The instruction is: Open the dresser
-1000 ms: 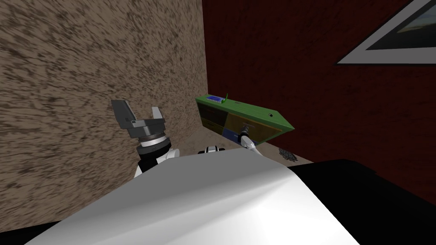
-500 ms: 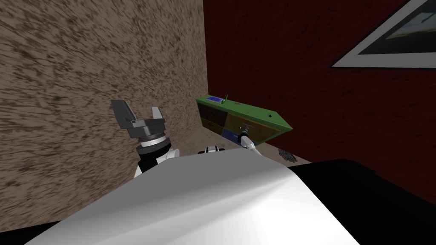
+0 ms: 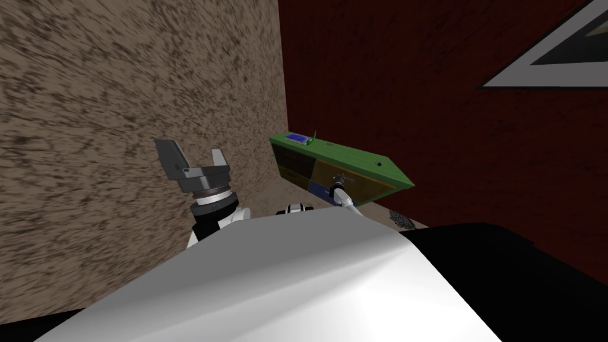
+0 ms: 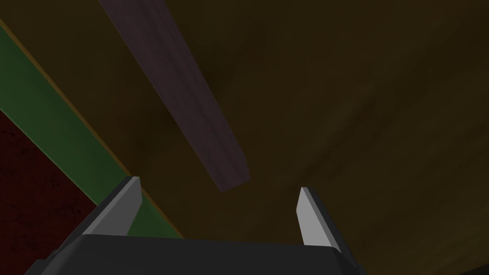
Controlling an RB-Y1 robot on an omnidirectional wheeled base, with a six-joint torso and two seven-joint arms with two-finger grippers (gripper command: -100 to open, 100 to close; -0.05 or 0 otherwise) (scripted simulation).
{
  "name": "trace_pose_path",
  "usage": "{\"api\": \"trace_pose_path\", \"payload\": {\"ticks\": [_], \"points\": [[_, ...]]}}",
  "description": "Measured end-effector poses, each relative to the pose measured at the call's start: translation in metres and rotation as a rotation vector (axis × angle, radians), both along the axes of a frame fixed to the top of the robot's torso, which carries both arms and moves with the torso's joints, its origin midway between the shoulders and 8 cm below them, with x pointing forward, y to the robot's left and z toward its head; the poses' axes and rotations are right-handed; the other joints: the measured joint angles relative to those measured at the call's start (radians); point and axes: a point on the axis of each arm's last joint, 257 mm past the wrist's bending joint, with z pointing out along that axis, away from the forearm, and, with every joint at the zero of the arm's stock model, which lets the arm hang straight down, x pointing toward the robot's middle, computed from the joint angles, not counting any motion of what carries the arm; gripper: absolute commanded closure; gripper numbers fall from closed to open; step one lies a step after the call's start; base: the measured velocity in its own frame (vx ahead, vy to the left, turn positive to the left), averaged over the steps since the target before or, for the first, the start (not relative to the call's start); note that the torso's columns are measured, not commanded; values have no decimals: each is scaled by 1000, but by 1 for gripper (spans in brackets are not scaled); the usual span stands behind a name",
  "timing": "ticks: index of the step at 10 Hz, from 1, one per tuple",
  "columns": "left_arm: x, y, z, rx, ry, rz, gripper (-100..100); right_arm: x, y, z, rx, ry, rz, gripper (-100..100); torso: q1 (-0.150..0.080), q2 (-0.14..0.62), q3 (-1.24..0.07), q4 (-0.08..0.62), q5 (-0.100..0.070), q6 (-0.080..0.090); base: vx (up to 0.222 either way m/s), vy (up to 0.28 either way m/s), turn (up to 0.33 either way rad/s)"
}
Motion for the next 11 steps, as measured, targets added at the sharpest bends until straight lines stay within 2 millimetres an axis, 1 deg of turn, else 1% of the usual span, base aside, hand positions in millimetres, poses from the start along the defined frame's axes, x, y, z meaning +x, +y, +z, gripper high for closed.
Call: {"api": "trace_pose_path", "payload": {"ticks": [1,3,4,6,8,11], "points": [[0,0,0,0,0,0,0,1,1,0,-2,1,0,100,3,-2,-1,-1,0,0,-18,35,11],[0,0,0,0,0,0,0,-11,-8,0,-8,3,-2,100,9,-2,-2,-1,2,0,-27,70,0],[0,0,0,0,0,0,0,-12,-8,-1,-6,3,-2,-100,3,-4,-3,-1,1,0,13,-20,11],[0,0,0,0,0,0,0,-16,-4,-1,-28,1,-8,-100,-4,-6,-4,-2,-1,0,27,-60,15],[0,0,0,0,0,0,0,-22,0,-2,-48,-1,-17,-100,1,-5,-3,-1,0,0,40,-63,12],[0,0,0,0,0,0,0,-31,7,-2,-81,-8,-30,-100,2,-3,-2,-1,1,0,30,-66,12]]}}
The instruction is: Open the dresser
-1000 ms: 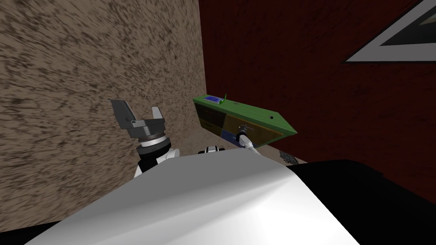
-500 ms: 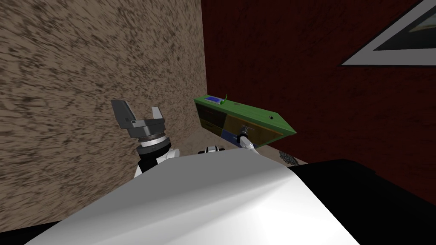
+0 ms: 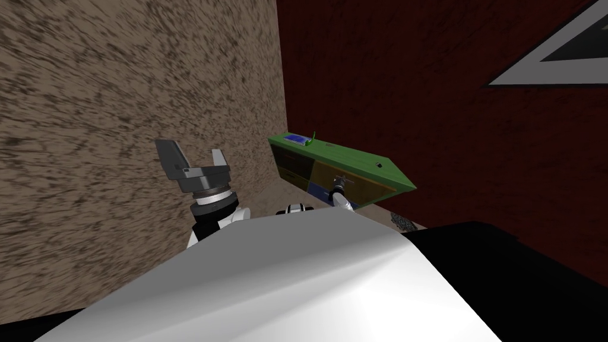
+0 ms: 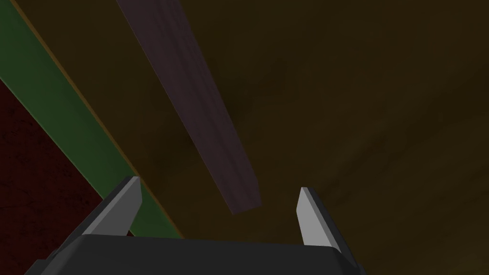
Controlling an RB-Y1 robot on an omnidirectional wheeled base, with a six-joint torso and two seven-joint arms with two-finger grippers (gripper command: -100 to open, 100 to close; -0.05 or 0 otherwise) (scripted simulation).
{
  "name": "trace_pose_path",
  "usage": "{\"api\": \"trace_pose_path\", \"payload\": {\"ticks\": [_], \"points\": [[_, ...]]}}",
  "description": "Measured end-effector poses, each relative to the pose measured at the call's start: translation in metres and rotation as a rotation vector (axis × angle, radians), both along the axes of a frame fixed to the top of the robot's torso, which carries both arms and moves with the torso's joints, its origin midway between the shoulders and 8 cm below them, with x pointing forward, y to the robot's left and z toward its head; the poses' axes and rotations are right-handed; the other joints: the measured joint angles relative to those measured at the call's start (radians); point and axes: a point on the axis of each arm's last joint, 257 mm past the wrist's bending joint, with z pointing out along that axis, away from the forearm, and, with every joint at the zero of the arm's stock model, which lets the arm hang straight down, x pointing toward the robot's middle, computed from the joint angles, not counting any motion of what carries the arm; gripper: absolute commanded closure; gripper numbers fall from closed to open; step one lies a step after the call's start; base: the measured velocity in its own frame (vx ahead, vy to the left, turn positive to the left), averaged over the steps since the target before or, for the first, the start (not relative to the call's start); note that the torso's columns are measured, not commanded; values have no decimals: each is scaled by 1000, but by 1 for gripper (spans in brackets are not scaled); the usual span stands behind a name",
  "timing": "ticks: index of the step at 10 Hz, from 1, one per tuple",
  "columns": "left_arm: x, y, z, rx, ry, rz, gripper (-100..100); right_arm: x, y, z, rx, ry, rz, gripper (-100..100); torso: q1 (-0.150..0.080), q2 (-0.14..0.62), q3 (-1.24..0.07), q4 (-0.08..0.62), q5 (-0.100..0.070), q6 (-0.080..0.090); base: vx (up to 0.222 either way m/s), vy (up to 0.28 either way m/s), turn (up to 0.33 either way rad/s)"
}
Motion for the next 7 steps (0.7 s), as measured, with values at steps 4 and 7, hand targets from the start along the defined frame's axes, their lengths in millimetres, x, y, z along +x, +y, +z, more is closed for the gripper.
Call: {"api": "trace_pose_path", "payload": {"ticks": [4,7], "points": [[0,0,0,0,0,0,0,0,8,1,-19,-7,-8,-100,-1,-1,0,0,0,0,19,-56,-11],[0,0,0,0,0,0,0,13,17,5,-20,-6,-1,100,0,-1,0,-1,0,0,2,-24,6]]}}
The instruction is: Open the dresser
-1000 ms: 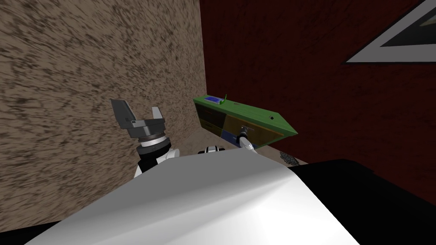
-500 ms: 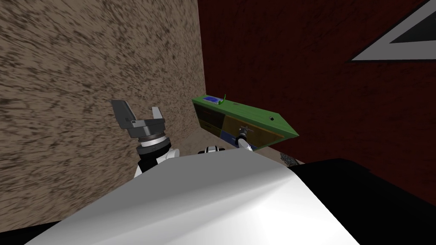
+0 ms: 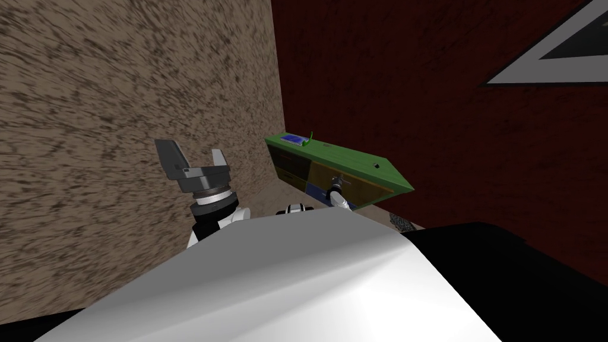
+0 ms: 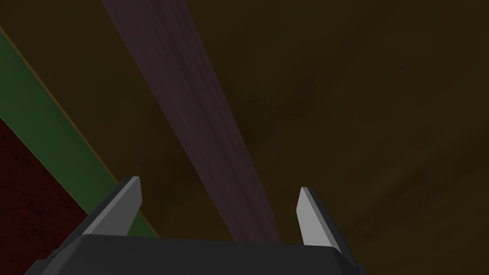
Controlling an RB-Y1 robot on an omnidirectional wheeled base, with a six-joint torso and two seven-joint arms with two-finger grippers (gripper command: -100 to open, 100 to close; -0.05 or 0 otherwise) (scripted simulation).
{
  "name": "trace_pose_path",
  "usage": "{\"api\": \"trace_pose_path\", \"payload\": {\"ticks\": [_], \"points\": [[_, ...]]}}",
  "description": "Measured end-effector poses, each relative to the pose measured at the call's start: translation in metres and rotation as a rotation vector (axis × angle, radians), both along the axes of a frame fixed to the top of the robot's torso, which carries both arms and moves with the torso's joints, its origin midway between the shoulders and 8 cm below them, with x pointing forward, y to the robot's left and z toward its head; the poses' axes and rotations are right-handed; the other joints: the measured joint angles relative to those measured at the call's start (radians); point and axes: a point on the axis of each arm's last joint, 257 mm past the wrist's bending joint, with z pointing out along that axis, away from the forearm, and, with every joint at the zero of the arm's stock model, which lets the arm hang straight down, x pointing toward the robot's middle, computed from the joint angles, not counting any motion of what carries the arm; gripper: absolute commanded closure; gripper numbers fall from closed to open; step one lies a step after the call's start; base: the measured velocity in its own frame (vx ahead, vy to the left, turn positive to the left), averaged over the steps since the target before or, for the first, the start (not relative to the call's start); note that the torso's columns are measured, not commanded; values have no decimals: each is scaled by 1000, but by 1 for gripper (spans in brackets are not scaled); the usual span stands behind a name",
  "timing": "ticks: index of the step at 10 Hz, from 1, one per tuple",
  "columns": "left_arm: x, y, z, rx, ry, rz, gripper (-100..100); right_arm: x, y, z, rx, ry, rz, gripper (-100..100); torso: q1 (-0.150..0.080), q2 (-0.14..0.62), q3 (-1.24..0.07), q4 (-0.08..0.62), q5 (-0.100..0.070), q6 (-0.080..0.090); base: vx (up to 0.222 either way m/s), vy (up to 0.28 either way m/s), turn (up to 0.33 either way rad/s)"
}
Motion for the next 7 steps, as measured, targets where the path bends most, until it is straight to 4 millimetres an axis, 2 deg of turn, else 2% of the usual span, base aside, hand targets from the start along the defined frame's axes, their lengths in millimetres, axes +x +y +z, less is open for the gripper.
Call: {"api": "trace_pose_path", "payload": {"ticks": [3,7], "points": [[0,0,0,0,0,0,0,-14,-9,-7,-3,10,-4,100,3,6,3,4,3,1,-5,59,11],[0,0,0,0,0,0,0,-11,-6,-3,0,8,10,100,5,10,5,6,4,1,-123,102,-48]]}}
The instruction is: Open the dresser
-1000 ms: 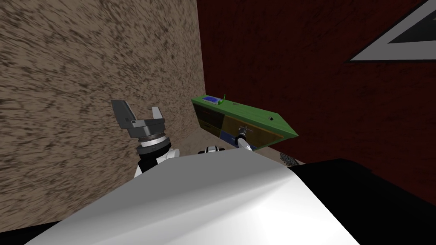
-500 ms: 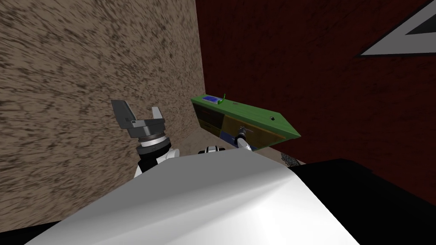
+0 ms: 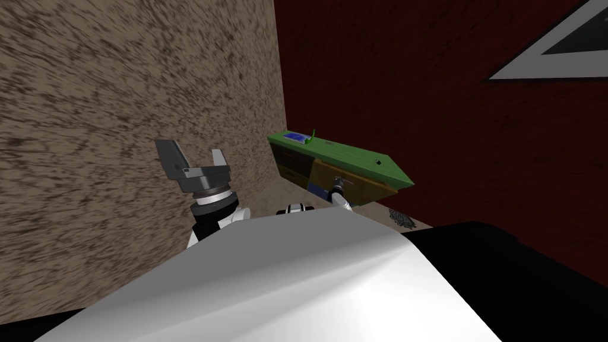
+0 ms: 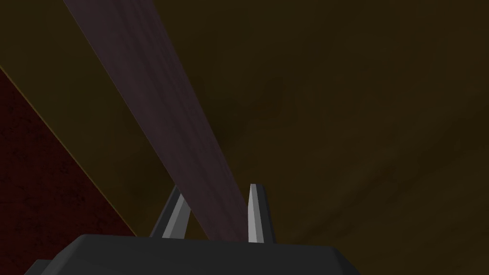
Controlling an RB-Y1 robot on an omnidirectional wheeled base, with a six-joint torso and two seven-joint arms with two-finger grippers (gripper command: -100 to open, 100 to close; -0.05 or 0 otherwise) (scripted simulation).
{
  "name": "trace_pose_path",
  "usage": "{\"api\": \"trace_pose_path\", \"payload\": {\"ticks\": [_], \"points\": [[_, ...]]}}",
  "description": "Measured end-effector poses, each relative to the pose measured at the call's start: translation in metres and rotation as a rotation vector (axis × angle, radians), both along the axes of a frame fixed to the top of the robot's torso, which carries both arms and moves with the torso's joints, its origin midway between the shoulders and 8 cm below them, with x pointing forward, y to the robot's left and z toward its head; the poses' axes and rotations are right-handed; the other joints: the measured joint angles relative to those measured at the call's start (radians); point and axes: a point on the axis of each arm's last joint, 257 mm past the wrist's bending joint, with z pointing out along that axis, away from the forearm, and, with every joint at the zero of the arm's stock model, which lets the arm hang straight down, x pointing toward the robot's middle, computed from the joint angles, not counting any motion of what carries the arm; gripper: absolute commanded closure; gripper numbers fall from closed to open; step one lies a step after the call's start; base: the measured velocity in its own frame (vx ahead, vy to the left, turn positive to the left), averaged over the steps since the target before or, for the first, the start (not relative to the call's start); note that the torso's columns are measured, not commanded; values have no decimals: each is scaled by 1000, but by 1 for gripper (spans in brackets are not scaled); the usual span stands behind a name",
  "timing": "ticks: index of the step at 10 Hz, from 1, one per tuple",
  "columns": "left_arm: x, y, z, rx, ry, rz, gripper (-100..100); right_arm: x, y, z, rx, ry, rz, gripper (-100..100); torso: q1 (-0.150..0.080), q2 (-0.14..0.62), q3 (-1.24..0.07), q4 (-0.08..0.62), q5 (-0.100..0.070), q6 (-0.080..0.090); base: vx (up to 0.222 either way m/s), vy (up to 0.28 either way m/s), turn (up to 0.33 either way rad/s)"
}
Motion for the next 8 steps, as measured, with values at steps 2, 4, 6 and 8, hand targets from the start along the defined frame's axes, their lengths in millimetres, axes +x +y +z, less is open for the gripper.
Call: {"api": "trace_pose_path", "payload": {"ticks": [2,4,6,8], "points": [[0,0,0,0,0,0,0,-2,4,-4,8,9,9,100,-4,-6,-4,1,2,0,-77,71,-23],[0,0,0,0,0,0,0,-2,9,-2,6,5,18,100,0,-2,-1,-1,0,0,-163,121,-50],[0,0,0,0,0,0,0,-2,15,1,7,1,28,100,-1,0,0,2,2,1,-130,74,-19],[0,0,0,0,0,0,0,0,13,-2,18,16,35,-100,-5,-11,-7,-2,0,0,-12,71,-93]]}}
